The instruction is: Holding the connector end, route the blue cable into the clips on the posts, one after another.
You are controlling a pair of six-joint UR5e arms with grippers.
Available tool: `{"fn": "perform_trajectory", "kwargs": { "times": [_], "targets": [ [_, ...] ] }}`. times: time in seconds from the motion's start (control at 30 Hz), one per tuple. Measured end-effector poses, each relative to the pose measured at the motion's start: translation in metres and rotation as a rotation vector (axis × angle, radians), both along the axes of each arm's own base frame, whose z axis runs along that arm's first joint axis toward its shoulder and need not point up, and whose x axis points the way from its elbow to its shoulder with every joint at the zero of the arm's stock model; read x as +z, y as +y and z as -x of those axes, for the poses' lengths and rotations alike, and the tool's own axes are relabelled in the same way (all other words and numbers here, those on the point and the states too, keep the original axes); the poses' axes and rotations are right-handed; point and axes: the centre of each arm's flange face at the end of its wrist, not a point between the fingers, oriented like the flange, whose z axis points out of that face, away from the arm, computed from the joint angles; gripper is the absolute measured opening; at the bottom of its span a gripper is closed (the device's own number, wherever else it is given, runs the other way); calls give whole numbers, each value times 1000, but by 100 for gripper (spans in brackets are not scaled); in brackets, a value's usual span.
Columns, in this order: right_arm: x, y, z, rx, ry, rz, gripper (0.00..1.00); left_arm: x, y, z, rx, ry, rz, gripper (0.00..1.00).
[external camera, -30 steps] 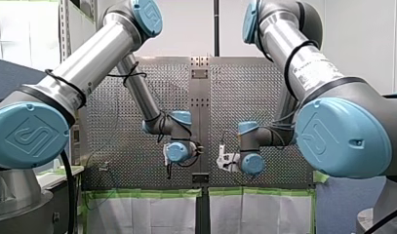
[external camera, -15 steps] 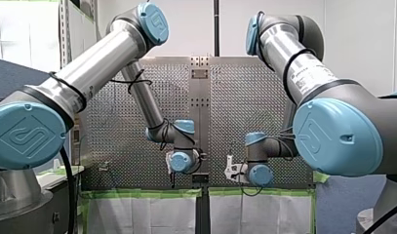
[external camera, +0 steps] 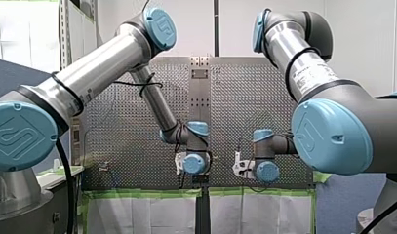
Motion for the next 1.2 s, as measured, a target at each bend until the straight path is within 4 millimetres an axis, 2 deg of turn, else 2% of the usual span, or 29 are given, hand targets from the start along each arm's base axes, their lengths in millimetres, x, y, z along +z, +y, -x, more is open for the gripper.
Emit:
{"fn": "perform_trajectory", "kwargs": {
  "times": [0.4, 0.63, 0.93, 1.07, 1.2],
  "targets": [
    [-2, -13, 28, -44, 50, -17, 0, -34, -25, -5, 2, 12, -18, 0],
    [-7, -17, 51, -54, 54, -16, 0, -32, -44, -12, 0, -11, 25, 0],
    [-6, -36, 82, -56, 34, 9, 0, -15, -69, -18, 3, -44, 60, 0],
    [-4, -44, 92, -45, 24, 28, 0, -26, -75, -15, 3, -32, 44, 0],
    [-3, -45, 90, -7, 20, 39, 0, -40, -84, -11, -4, -18, 27, 0]
  ]
}}
